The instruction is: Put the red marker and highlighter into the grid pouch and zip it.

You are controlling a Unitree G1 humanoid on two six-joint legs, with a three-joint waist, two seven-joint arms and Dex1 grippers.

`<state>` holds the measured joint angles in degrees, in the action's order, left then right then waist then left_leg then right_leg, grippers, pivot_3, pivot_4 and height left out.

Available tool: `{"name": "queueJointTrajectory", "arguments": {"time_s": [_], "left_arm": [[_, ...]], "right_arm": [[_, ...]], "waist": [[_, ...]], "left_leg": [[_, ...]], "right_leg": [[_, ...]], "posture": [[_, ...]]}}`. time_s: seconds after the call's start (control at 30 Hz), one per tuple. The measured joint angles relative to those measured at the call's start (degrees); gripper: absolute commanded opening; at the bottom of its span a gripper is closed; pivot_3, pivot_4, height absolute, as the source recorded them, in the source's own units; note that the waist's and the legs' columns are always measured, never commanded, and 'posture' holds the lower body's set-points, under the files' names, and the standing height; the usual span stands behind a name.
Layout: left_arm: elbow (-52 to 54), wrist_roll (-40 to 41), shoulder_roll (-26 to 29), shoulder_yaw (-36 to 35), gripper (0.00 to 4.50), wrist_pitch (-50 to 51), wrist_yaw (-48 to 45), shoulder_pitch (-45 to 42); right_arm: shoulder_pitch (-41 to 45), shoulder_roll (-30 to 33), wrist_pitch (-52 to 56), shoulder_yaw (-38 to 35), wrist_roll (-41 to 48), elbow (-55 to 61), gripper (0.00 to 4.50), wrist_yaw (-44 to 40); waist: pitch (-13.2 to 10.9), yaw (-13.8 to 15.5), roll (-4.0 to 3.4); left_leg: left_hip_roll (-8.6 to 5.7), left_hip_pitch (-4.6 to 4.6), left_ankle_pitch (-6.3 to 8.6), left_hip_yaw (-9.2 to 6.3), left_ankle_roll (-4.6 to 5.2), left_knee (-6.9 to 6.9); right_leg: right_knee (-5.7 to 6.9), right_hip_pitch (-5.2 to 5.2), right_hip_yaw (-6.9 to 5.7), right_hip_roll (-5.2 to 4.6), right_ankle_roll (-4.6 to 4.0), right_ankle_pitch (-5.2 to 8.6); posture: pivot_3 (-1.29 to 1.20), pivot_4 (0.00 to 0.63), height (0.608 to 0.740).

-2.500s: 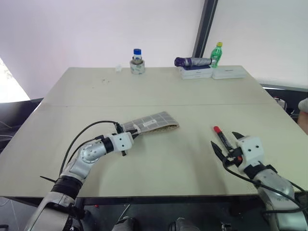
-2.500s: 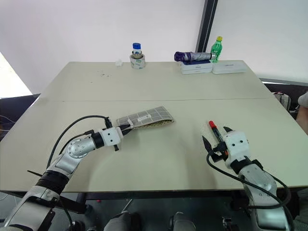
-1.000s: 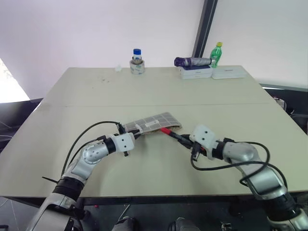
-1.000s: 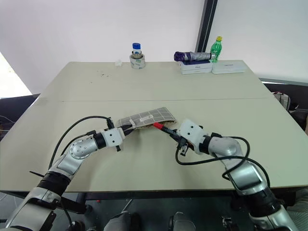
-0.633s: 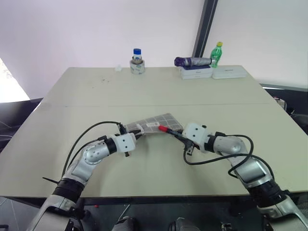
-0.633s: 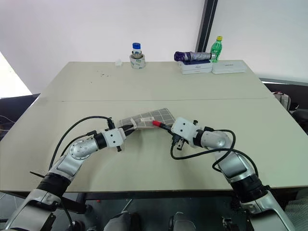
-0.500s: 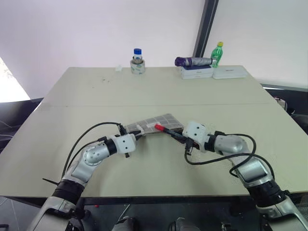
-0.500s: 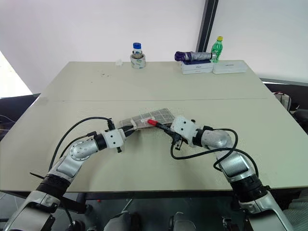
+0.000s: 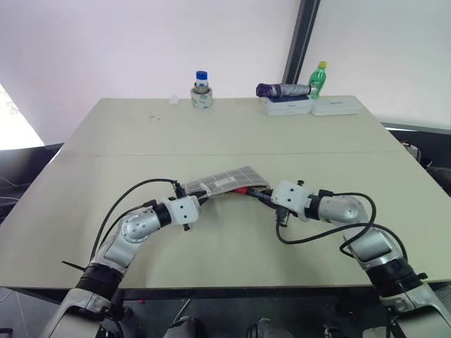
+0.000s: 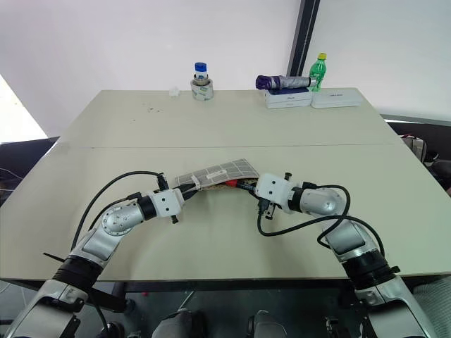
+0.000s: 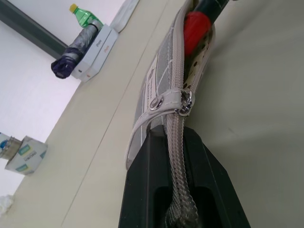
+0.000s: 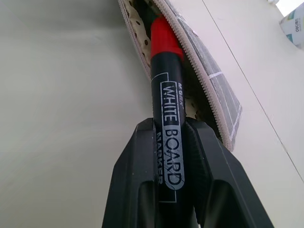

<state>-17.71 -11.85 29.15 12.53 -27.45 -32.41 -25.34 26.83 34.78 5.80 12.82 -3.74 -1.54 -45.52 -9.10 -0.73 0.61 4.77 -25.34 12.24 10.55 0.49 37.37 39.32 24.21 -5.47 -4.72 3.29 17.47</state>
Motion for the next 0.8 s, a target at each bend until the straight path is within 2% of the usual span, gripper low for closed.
{"name": "queueJointTrajectory", "arguments": {"time_s": [0.27,0.4,0.57,0.8], "left_arm": [[1.02,-0.02,-0.48,0.32,0.0,0.01,-1.53,-0.33],[1.11,-0.02,-0.11,0.29,0.0,-0.4,-2.77,-0.9],[1.51,0.14,0.2,0.27,0.0,-0.6,-4.61,-1.88],[2.16,0.14,0.09,0.24,0.0,-0.42,-4.96,-1.48]], "right_arm": [[6.13,-4.64,-5.74,7.15,-8.74,-5.33,0.3,2.35],[11.8,-4.42,-12.87,10.68,-15.39,-11.07,0.3,4.02],[14.4,-4.42,-20.71,11.86,-18.47,-15.39,0.3,4.88],[14.16,-4.42,-24.39,10.66,-17.19,-16.95,3.78,4.75]], "waist": [[0.0,-0.14,0.0],[0.0,-0.05,0.0],[0.0,-0.11,0.0],[0.0,-0.11,-0.01]], "left_leg": [[0.01,0.0,-0.02,0.02,-0.03,0.0],[0.01,0.0,-0.02,0.09,-0.04,0.02],[0.01,0.0,-0.03,0.13,-0.05,0.01],[0.01,0.0,-0.04,0.14,-0.06,0.01]], "right_leg": [[0.02,0.03,0.0,0.01,0.0,0.0],[0.03,0.03,0.0,0.01,0.0,0.0],[0.03,0.03,0.0,0.01,0.0,0.0],[0.04,0.03,0.0,0.01,0.0,0.0]], "posture": [[0.0,0.15,0.74],[0.0,0.15,0.74],[0.0,0.15,0.74],[0.0,0.15,0.74]]}}
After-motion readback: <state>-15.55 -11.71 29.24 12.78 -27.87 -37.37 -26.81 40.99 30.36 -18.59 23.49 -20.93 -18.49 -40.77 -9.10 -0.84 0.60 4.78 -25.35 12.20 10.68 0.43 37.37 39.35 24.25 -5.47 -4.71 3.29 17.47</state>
